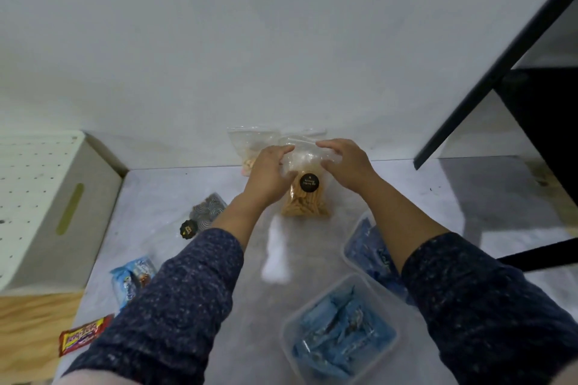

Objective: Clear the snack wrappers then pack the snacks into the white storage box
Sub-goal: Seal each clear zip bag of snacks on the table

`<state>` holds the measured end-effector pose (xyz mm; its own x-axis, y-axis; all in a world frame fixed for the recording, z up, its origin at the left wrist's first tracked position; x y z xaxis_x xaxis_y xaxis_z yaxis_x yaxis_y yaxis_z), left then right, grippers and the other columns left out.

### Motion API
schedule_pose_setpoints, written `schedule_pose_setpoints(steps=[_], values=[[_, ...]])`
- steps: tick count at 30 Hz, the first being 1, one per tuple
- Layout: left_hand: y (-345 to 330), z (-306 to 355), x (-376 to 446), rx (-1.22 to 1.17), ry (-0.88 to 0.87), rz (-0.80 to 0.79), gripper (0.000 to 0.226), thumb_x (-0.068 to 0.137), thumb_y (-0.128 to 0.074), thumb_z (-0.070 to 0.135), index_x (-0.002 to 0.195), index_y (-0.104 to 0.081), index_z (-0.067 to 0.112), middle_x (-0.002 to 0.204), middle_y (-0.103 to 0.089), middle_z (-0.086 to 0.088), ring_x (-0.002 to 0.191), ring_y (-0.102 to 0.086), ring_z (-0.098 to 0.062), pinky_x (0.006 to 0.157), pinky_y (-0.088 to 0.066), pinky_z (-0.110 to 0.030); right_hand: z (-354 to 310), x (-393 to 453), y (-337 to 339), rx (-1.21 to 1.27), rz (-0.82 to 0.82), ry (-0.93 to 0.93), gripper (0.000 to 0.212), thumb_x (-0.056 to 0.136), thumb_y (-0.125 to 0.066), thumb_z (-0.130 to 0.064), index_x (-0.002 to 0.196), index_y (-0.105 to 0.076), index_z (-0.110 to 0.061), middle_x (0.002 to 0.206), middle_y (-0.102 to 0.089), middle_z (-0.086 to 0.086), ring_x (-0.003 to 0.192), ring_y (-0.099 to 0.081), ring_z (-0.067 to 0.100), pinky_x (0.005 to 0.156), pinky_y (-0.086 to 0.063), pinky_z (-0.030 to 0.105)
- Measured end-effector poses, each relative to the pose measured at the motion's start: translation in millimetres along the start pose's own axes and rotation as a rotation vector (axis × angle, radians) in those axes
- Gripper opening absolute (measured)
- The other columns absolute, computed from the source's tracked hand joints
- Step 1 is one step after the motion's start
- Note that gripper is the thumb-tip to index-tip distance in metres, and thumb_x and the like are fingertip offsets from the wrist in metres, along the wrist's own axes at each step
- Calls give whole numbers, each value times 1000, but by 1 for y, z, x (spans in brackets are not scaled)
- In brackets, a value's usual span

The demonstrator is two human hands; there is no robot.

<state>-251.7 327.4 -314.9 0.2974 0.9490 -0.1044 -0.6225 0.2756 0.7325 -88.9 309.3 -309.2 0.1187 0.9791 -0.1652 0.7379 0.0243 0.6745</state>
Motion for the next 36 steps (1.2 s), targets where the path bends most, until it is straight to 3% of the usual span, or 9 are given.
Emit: schedule_pose_setpoints(steps=[3,5,9,15,24,27,32,36], values=[[10,-11,-3,38,21,-42,58,87,-63,23,140,-41,22,148,-34,-10,138,-33,-23,115,-26,-31,-6,-4,4,-78,27,4,52,89,-57,-17,139,-44,-28,155,-25,5,144,-22,18,112,-23,27],[19,-18,-8,77,28,-63,58,88,-62,22,142,-40,21,152,-27,-10,140,-28,-21,113,-23,-28,-13,-9,3,-83,59,2,56,88,-59,-19,140,-41,-32,158,-16,3,146,-15,16,114,-22,29],[38,-38,-23,169,34,-86,57,86,-64,25,139,-43,21,151,-28,-10,139,-30,-21,111,-25,-26,-37,-25,-11,-250,87,72,60,86,-59,-20,142,-39,-29,159,-14,5,148,-5,20,119,-17,41],[75,-79,-57,302,53,-130,63,89,-60,28,144,-34,12,151,-30,-8,139,-30,-24,112,-26,-31,-68,-60,-69,-264,28,10,62,87,-56,-22,144,-33,-10,153,-28,5,142,-27,20,111,-28,30],[114,-165,-98,426,84,-237,72,89,-60,37,147,-28,9,154,-26,-10,142,-25,-25,116,-23,-34,-110,-100,-175,-261,-68,-26,61,89,-59,-22,142,-35,-4,150,-34,9,139,-32,23,110,-28,29],[107,-191,-107,435,103,-311,76,86,-62,42,147,-27,11,153,-29,-10,141,-27,-26,115,-25,-36,-115,-108,-211,-205,-98,-42,58,85,-59,-19,139,-40,-8,144,-39,9,132,-40,26,104,-35,32],[91,-227,-123,387,184,-405,75,85,-63,42,147,-26,22,147,-34,-15,135,-34,-31,108,-33,-39,-108,-122,-262,-249,-257,-29,71,85,-60,-12,148,-28,-23,159,-13,-1,145,-18,23,115,-25,32],[87,-238,-125,348,209,-408,67,86,-61,39,144,-30,26,142,-39,-17,129,-40,-32,103,-38,-37,-108,-128,-278,-180,-230,33,71,84,-55,2,144,-35,-30,160,-11,-4,142,-28,24,107,-34,30]])
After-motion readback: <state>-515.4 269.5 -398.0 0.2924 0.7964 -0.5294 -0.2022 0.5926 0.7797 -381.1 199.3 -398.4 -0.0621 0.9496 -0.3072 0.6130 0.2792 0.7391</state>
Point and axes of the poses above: each hand's wrist, its own x-axis towards the middle knuckle, its own y-axis out of the back of the hand, z = x × y, the point moved 7 cm from there along x, towards the middle knuckle
